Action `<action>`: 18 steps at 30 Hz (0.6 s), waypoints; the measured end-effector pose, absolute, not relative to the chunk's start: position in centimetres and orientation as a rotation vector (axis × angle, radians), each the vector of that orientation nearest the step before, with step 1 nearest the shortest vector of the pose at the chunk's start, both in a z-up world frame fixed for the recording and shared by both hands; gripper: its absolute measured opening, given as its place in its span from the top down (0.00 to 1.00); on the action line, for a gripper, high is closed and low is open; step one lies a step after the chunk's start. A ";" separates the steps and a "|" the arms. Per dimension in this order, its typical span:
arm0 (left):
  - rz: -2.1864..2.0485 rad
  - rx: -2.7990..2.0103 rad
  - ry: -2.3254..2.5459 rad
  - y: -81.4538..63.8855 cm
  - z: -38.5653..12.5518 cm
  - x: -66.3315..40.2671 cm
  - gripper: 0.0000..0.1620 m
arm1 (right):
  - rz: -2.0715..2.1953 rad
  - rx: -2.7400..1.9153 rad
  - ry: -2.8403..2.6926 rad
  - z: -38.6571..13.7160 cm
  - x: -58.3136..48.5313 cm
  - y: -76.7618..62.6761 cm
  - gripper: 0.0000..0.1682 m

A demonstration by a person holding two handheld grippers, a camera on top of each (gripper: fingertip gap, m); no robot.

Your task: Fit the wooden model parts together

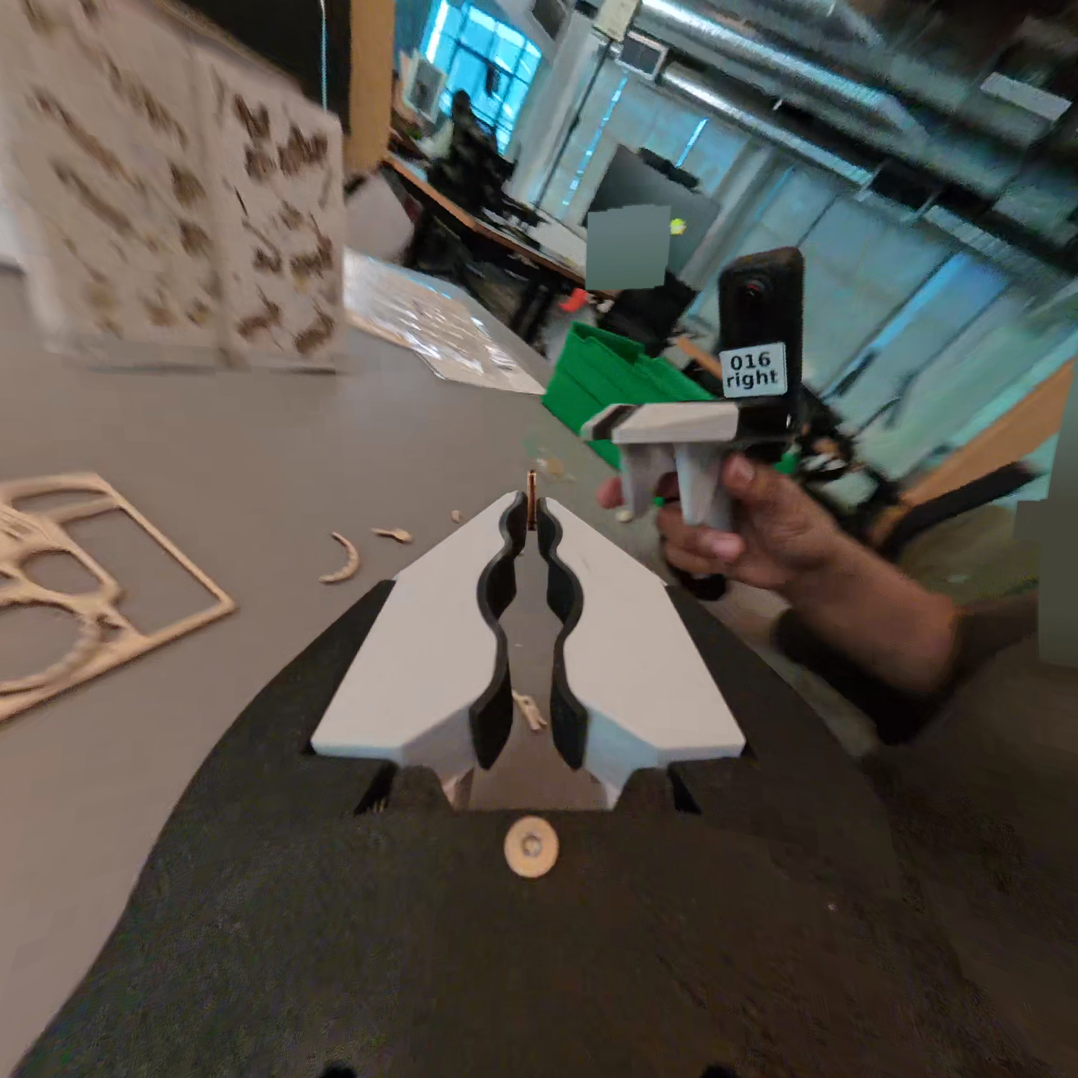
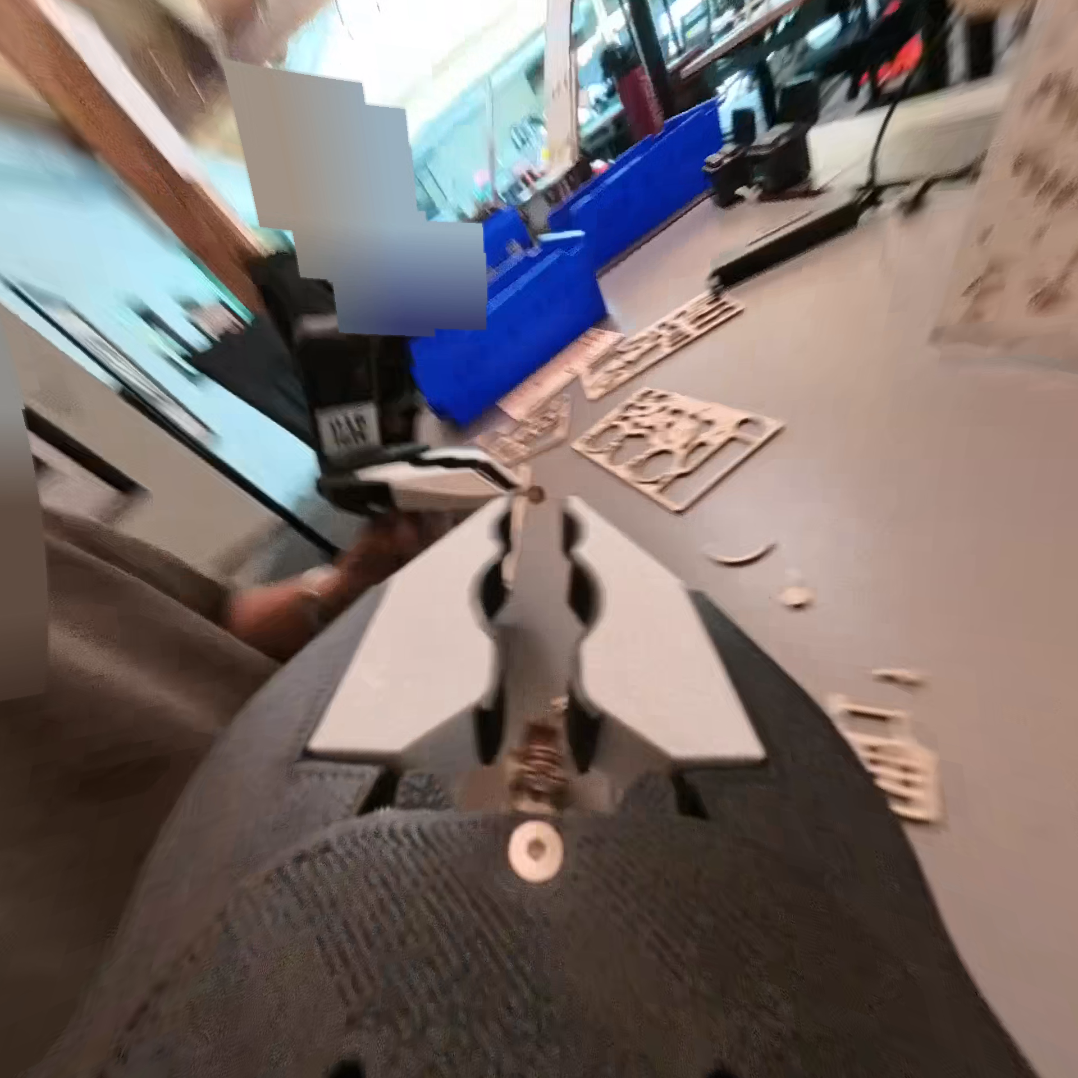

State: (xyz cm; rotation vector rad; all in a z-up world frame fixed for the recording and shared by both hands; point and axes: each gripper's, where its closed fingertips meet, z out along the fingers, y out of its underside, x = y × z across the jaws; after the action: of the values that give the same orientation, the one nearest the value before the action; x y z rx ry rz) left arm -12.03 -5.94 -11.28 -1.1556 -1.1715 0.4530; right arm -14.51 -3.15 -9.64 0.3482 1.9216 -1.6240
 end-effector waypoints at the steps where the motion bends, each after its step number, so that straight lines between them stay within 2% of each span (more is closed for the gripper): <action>1: 0.546 -1.202 -1.149 -6.0 -11.0 -11.9 1.00 | -1.564 0.427 1.810 -9.4 -14.4 -3.2 1.00; 5: 0.785 -1.320 -1.109 -5.5 -10.5 -11.8 1.00 | -1.395 0.613 1.672 -10.9 -14.0 -3.7 1.00; 16: 1.000 -1.480 -0.968 -2.6 -10.0 -11.3 1.00 | -1.167 0.598 1.361 -9.3 -12.0 -3.2 1.00; 18: 1.021 -1.477 -0.968 -2.8 -9.9 -11.3 1.00 | -1.171 0.611 1.340 -9.2 -12.3 -3.1 0.98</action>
State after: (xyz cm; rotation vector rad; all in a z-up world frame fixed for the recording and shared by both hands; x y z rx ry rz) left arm -11.32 -2.79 -9.90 -1.4769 -0.9681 1.0214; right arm -12.32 -3.10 -9.24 0.6109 1.3399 -1.1707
